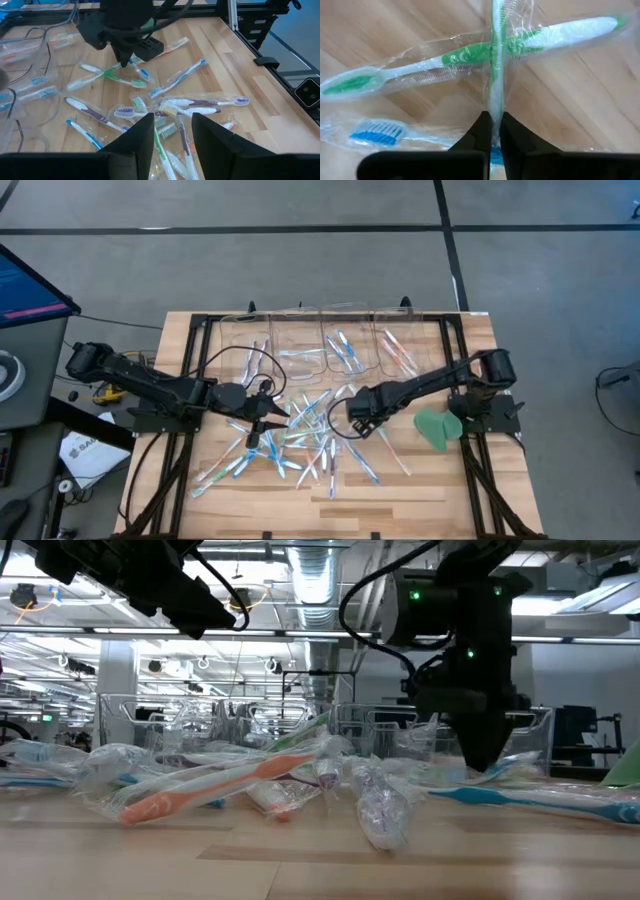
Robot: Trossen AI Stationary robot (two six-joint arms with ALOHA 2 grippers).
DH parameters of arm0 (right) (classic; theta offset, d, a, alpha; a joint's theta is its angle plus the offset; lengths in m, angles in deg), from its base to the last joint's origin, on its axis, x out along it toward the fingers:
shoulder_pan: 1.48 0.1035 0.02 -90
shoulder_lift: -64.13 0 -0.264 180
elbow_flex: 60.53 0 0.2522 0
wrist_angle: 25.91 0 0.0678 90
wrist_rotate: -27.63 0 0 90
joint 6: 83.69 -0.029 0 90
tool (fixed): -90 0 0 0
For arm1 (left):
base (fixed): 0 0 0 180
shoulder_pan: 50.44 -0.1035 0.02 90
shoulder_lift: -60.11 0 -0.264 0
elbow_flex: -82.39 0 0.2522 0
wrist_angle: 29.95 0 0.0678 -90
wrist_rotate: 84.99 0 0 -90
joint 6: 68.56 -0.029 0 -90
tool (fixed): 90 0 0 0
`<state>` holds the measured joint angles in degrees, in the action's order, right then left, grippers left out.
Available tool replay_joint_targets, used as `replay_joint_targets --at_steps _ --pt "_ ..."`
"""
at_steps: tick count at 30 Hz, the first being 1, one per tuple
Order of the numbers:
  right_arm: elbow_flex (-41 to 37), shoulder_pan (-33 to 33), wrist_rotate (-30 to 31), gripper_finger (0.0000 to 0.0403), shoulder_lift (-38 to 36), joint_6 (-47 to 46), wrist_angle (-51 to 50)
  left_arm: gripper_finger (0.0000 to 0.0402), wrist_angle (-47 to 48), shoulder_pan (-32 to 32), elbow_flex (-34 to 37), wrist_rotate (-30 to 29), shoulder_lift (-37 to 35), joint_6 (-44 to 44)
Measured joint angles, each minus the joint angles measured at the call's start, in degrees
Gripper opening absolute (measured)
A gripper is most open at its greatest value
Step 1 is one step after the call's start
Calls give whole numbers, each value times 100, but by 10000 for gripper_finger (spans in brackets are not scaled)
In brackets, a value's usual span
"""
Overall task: Pick & Place Toothbrushes
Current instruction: Put the green toothbrush into the middle left transparent bin
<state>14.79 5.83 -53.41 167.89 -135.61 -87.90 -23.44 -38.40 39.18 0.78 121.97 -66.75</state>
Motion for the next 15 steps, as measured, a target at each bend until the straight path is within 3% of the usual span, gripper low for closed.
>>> replay_joint_targets --at_steps 15 --pt "1595 830 1208 6 -170 -111 -1587 126 -24 0 171 -37 0 8"
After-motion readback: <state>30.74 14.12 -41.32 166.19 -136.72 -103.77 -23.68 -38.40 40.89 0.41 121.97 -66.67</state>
